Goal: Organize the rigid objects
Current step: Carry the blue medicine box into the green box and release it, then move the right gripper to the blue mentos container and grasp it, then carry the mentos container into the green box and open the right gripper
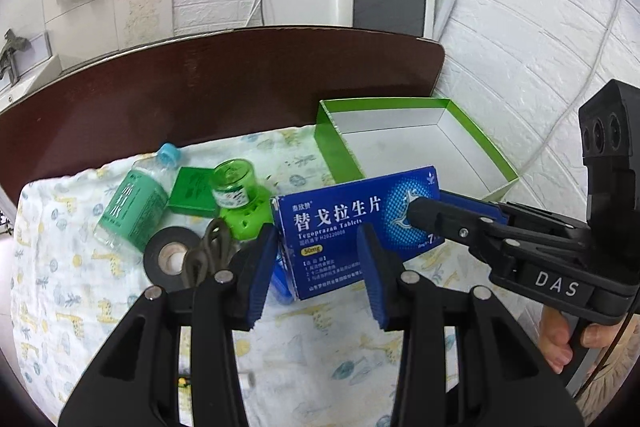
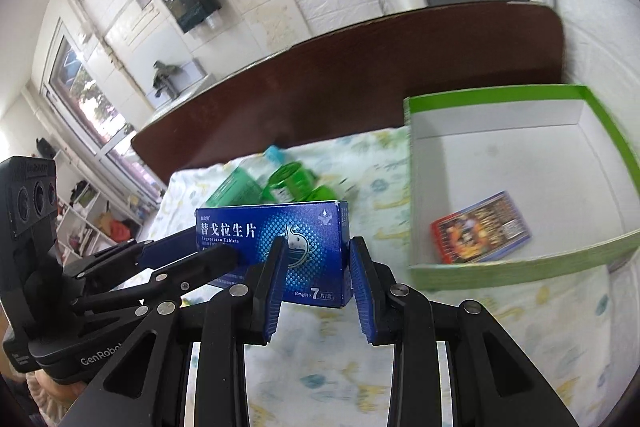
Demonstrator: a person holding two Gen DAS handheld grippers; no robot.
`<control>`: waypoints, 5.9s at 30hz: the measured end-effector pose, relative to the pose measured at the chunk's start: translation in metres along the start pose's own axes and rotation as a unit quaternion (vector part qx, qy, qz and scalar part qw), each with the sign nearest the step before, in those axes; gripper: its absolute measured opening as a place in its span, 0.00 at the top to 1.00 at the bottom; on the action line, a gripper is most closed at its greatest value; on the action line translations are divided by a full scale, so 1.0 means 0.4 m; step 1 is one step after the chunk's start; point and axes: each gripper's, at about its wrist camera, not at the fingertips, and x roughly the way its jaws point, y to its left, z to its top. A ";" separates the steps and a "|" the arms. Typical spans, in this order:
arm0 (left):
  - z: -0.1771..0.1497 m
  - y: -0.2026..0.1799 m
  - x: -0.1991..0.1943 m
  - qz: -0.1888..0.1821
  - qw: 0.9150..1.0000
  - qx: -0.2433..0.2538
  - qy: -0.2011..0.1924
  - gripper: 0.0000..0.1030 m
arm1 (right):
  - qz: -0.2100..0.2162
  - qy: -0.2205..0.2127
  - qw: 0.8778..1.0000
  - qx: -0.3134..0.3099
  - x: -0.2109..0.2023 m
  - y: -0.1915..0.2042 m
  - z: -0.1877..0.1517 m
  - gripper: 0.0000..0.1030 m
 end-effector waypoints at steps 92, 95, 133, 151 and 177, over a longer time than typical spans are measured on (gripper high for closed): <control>-0.149 0.155 0.061 -0.035 0.995 -0.072 0.053 0.46 | -0.049 0.093 0.992 0.071 0.247 0.032 -0.026 0.68; -0.157 0.163 0.075 -0.031 0.995 -0.075 0.062 0.46 | -0.036 0.104 0.990 0.087 0.268 0.018 -0.025 0.68; -0.183 0.236 0.065 -0.052 0.989 -0.123 0.064 0.46 | 0.021 0.127 0.984 0.124 0.214 0.049 -0.119 0.68; -0.166 0.229 0.085 -0.098 0.982 -0.143 0.071 0.80 | 0.090 0.134 0.980 0.114 0.257 0.023 -0.116 0.68; 0.007 0.060 0.009 -0.101 0.994 -0.047 0.006 0.80 | 0.106 0.031 0.990 0.085 0.049 -0.011 -0.014 0.68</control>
